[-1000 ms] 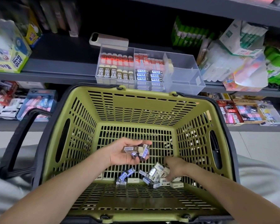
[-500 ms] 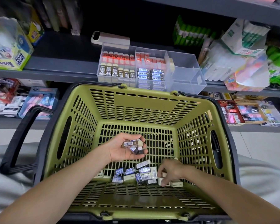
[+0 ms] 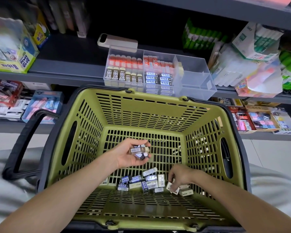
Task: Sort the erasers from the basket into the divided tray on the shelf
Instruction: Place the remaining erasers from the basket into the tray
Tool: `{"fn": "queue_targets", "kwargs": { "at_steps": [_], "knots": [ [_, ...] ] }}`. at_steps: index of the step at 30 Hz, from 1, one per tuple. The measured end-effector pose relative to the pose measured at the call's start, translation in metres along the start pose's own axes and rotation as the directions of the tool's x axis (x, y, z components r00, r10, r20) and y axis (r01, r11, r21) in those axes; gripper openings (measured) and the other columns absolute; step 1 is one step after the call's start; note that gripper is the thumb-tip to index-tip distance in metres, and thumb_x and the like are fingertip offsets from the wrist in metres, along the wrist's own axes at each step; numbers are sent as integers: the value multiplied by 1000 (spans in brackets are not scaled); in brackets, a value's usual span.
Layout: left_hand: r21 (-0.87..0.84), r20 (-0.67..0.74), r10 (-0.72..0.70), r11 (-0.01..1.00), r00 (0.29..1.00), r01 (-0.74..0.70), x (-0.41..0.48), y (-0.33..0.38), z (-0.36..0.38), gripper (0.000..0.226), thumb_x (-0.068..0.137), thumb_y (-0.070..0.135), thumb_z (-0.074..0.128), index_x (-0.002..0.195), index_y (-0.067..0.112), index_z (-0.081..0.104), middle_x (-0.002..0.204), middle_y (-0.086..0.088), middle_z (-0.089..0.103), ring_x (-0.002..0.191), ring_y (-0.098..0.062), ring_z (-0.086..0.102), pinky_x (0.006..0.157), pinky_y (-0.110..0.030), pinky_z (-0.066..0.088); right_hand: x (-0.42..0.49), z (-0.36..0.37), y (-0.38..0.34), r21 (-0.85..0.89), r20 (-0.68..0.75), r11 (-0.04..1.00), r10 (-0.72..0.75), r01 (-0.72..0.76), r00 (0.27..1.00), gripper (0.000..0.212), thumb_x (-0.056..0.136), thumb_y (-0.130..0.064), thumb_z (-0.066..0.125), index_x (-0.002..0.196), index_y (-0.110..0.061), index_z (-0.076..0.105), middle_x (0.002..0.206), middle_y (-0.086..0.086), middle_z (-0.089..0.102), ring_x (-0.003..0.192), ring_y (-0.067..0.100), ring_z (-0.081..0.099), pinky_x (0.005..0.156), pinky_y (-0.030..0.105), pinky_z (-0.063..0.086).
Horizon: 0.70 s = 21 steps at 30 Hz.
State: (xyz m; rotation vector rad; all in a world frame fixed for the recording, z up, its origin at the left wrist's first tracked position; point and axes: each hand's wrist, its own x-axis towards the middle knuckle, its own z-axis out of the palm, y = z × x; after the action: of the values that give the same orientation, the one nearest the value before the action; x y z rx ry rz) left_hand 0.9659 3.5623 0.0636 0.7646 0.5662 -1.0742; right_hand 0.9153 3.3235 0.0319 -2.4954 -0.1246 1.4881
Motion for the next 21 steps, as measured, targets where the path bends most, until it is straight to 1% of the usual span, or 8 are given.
{"fn": "queue_targets", "kwargs": {
  "at_steps": [4,7,10,13,14,16,19,21],
  "knots": [
    [61,-20,1,998,1000,0,0,-1,0,14,72,11,71,78,-1,74,78,-15,68,72,-29,66,60,-34,57,0,0,-2,-28,-9,999,-46,45,999,35,68,-27,82,97,-14,68,107,-3,60,102,15,54,88,28,45],
    [125,-53,-14,992,999,20,-1,-3,1,13,69,13,73,75,1,75,78,-13,69,72,-27,67,61,-33,56,2,5,-2,-34,-26,998,-63,62,998,24,67,-26,81,81,-24,63,113,-6,58,110,17,52,94,34,44],
    [166,-100,-38,985,994,55,-1,-4,2,17,66,17,77,74,2,74,81,-15,67,73,-28,66,63,-35,56,2,4,-7,-37,-25,996,-85,84,996,26,68,-25,80,73,-29,55,118,-5,55,113,18,51,96,34,45],
    [200,-148,-47,977,988,77,-4,-3,4,25,64,26,78,74,3,74,93,-18,63,79,-29,64,66,-38,58,-11,-23,-20,130,-86,982,-127,138,988,21,70,-22,78,77,-24,58,104,-7,56,98,11,55,91,30,49],
    [199,-160,-50,977,986,82,-5,-2,6,28,64,30,78,74,4,75,98,-19,63,82,-31,64,68,-41,58,-19,-37,-27,244,-123,951,-161,188,979,20,70,-23,78,78,-22,59,98,-6,59,86,7,58,81,25,53],
    [173,-153,-57,981,987,84,-9,0,9,37,63,36,79,83,5,76,104,-22,65,87,-36,67,73,-47,57,-40,-62,-48,471,-214,825,-236,312,948,20,69,-24,79,78,-18,62,87,-6,63,67,2,57,63,19,50],
    [54,-51,-52,997,997,54,-13,8,18,58,64,42,80,107,5,67,107,-23,67,97,-42,65,79,-57,54,-66,-91,-79,571,-366,653,-341,498,866,20,68,-21,82,80,-22,65,83,-7,66,74,9,59,70,26,46],
    [-48,63,-43,998,997,46,-21,17,28,59,60,45,83,100,3,72,103,-22,68,103,-43,61,86,-63,48,-77,-103,-102,517,-443,617,-400,593,802,21,69,-16,81,79,-20,64,80,-3,64,72,10,56,68,25,46]
  ]
}}
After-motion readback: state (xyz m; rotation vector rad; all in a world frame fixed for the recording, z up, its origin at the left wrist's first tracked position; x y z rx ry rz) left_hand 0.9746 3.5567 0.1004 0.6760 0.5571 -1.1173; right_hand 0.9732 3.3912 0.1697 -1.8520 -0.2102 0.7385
